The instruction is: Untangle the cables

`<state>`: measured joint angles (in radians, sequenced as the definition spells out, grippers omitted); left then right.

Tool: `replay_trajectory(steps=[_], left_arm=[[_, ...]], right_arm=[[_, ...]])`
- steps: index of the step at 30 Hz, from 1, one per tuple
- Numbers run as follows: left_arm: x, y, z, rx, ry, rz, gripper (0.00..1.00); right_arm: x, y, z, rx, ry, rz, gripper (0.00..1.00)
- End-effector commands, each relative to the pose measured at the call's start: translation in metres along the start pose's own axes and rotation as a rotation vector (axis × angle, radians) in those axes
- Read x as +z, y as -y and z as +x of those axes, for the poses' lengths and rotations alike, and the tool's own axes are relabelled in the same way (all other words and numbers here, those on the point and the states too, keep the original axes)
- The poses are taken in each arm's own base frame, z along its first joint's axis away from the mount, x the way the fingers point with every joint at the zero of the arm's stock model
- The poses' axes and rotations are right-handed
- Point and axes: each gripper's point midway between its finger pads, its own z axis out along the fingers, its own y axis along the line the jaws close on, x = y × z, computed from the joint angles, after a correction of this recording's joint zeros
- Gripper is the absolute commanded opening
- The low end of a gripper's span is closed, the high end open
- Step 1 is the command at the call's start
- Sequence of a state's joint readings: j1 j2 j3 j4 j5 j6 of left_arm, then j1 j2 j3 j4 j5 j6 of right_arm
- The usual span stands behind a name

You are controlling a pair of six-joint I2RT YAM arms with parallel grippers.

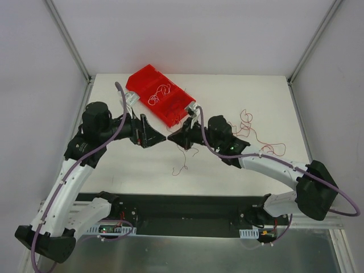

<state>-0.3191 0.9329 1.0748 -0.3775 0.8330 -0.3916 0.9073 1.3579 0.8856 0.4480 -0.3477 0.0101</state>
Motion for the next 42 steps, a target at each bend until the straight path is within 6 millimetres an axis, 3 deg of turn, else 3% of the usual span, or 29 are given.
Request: replay_trajectory(steps=[1,4,6,9,11,12,25,31,38,42], left_arm=[[-0.016,-0.041,-0.011,0.098,0.167,-0.250,0.89],[-0.012,-0.040,-0.006,0.117,0.193,-0.210,0.69],[-0.001,-0.031,0.001,0.120,0.165,-0.126,0.65],[0.019,-0.024,0.008,0.162,0.144,-0.121,0.72],[0.031,-0.019,0.006,0.210,0.173,-0.128,0.87],[0.037,-0.017,0.005,0.225,0.181,-0.127,0.89],[0.073,-0.018,-0.009,0.233,0.210,-0.116,0.85],[0.087,-0.013,0.004,0.220,0.139,-0.055,0.62],[0.090,-0.008,0.016,0.209,0.101,0.005,0.58],[0.092,-0.005,0.015,0.209,0.105,0.026,0.44]], right_arm=[[-0.011,0.007,-0.039,0.338,0.132,0.031,0.00],[-0.017,0.021,-0.045,0.577,0.152,0.052,0.00],[-0.018,0.024,-0.050,0.701,0.161,0.050,0.00],[-0.018,0.024,-0.053,0.847,0.157,0.034,0.00],[-0.017,0.018,-0.058,0.908,0.159,0.002,0.00],[-0.017,0.016,-0.061,0.939,0.167,-0.010,0.00],[-0.028,0.012,-0.063,1.126,0.238,-0.045,0.00],[-0.034,0.015,-0.066,1.174,0.280,-0.034,0.00],[-0.038,0.014,-0.068,1.200,0.304,-0.040,0.00],[-0.040,0.013,-0.069,1.220,0.315,-0.047,0.01]])
